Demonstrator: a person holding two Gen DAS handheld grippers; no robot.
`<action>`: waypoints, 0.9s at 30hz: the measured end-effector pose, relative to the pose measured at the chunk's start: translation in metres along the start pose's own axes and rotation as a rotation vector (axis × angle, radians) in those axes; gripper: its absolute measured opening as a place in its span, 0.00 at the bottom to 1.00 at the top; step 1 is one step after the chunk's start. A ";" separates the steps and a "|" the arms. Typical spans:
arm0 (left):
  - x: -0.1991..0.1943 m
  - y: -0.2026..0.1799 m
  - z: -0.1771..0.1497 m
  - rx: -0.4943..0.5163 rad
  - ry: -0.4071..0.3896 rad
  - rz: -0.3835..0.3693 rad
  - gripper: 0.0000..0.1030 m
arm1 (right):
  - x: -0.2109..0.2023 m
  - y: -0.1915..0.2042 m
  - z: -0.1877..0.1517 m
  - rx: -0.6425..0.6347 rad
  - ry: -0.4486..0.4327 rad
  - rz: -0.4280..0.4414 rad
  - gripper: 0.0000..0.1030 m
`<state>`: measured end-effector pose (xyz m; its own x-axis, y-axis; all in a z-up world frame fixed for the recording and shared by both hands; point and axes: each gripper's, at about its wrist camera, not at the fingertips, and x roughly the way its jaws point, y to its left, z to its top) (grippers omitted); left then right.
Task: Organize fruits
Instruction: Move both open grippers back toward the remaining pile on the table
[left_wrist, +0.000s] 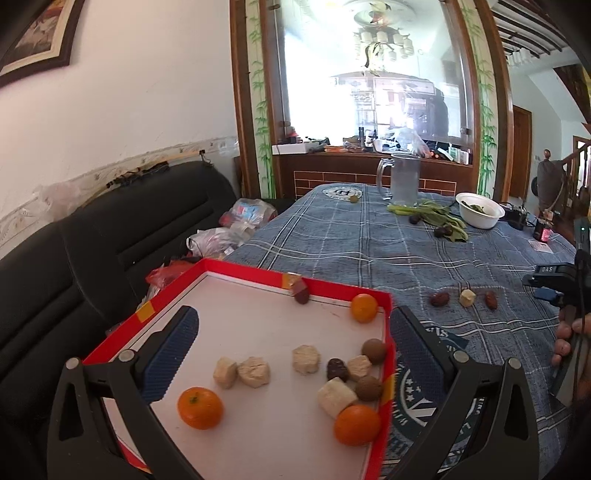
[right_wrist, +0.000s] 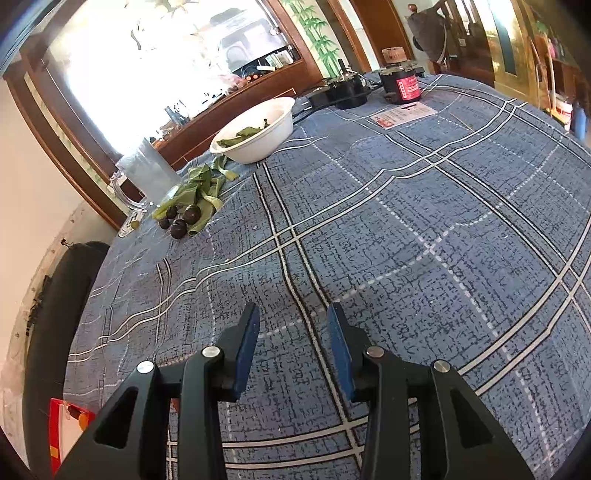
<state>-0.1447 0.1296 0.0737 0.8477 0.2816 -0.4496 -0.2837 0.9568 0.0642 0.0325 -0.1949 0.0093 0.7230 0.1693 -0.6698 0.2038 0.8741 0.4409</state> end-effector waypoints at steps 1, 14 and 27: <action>0.000 -0.003 0.001 0.003 0.003 -0.005 1.00 | 0.000 -0.001 0.000 0.004 0.001 0.008 0.39; -0.007 -0.063 0.003 0.127 0.004 -0.043 1.00 | 0.002 0.004 0.002 0.018 0.042 0.119 0.40; -0.018 -0.116 -0.007 0.240 0.021 -0.079 1.00 | -0.011 0.014 0.001 -0.008 0.050 0.224 0.40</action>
<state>-0.1299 0.0132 0.0683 0.8530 0.2061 -0.4795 -0.1003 0.9663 0.2369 0.0281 -0.1849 0.0235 0.7162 0.3814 -0.5844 0.0365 0.8158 0.5772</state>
